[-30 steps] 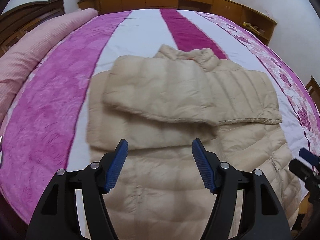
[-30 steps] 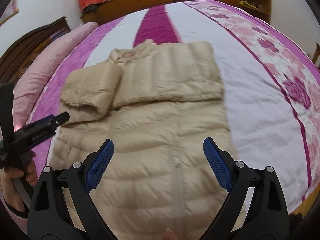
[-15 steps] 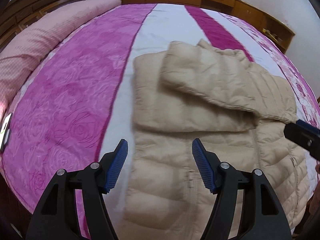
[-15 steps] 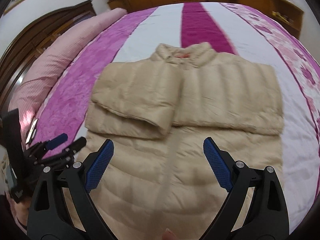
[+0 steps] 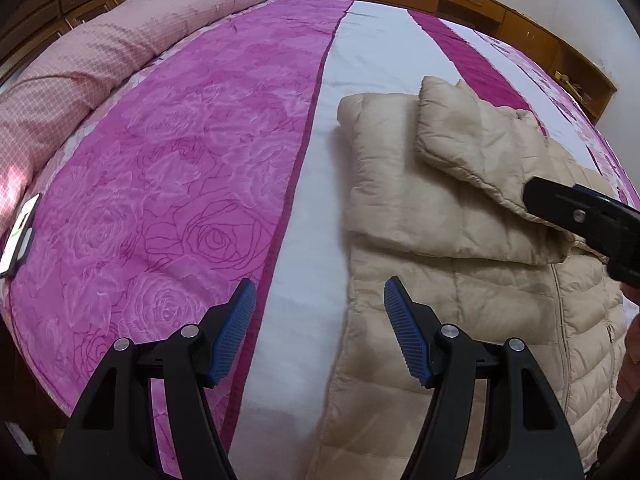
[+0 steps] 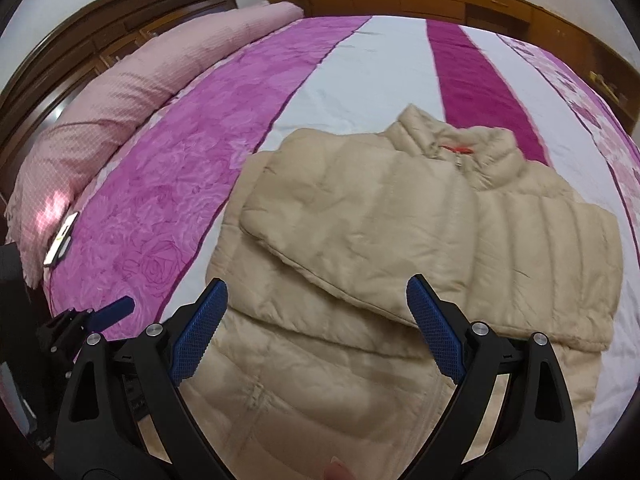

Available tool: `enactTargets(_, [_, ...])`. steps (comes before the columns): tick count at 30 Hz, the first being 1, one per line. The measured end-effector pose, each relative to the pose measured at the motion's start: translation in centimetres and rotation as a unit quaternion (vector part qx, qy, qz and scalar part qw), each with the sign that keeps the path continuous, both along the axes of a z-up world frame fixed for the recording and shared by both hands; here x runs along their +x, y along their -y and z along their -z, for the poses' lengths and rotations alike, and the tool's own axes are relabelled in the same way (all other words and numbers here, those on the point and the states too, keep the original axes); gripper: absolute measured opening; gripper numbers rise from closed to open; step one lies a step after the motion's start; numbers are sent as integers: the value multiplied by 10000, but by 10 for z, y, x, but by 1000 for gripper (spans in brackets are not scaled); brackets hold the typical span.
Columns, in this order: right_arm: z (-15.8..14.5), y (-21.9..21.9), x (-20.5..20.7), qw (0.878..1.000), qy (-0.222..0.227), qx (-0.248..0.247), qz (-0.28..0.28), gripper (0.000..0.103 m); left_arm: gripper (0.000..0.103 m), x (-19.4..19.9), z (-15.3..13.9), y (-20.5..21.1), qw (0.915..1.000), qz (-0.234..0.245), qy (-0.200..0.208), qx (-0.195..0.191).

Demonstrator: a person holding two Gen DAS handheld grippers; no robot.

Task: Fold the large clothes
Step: 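Grasp the side edge of the jacket with the right gripper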

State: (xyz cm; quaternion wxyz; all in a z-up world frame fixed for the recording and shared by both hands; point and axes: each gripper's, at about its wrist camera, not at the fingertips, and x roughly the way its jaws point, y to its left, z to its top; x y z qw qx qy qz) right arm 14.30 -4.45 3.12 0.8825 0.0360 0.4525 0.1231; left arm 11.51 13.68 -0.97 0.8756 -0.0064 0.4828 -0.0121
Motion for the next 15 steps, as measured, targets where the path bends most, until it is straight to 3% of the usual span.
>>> enactTargets(15, [29, -21, 27, 9998, -5, -121, -171, 90, 66, 11, 12, -8, 9999, -31, -81, -67])
